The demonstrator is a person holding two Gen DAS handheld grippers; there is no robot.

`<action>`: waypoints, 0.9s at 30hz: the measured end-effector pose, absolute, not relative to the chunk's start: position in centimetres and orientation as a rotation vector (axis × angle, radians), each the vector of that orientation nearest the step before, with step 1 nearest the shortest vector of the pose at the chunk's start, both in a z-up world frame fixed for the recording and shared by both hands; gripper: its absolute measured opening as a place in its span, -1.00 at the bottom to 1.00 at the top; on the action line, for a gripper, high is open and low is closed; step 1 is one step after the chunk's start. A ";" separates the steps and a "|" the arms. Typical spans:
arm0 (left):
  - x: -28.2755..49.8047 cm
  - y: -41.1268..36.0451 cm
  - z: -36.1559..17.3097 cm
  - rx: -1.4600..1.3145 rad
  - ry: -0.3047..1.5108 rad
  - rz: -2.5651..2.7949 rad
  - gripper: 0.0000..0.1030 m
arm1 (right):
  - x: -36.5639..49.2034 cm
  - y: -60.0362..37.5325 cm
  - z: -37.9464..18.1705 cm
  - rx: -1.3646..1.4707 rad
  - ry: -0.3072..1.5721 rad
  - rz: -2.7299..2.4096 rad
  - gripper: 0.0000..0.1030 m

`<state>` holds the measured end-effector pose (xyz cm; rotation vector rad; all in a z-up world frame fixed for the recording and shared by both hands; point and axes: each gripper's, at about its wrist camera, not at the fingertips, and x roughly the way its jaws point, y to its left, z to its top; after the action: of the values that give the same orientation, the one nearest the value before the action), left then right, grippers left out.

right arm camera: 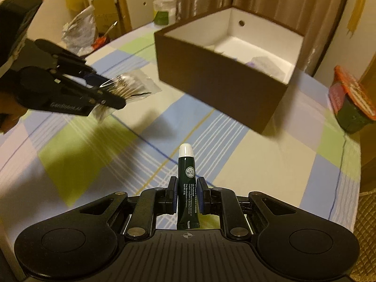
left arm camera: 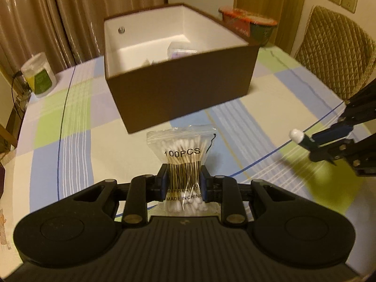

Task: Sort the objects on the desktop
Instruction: 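Carry the cotton swab bag and green tube with both grippers over the box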

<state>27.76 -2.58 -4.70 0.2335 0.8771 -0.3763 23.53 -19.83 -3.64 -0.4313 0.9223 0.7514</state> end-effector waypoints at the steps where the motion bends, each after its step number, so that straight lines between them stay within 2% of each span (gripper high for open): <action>1: 27.6 -2.8 -4.3 0.236 0.869 -0.377 -0.58 | 23.5 -19.9 -3.4 -0.421 0.915 0.745 -0.71; 15: 26.2 -4.0 0.4 0.238 0.772 -0.354 -0.58 | 24.8 -20.6 1.3 -0.340 0.800 0.700 -0.71; 27: 27.3 -4.3 2.1 0.227 0.727 -0.338 -0.58 | 26.8 -19.9 3.6 -0.322 0.744 0.688 -0.71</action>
<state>27.34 -4.32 2.14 0.2266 0.7265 -0.3384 26.85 -19.87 3.58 -0.3217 0.7440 0.6884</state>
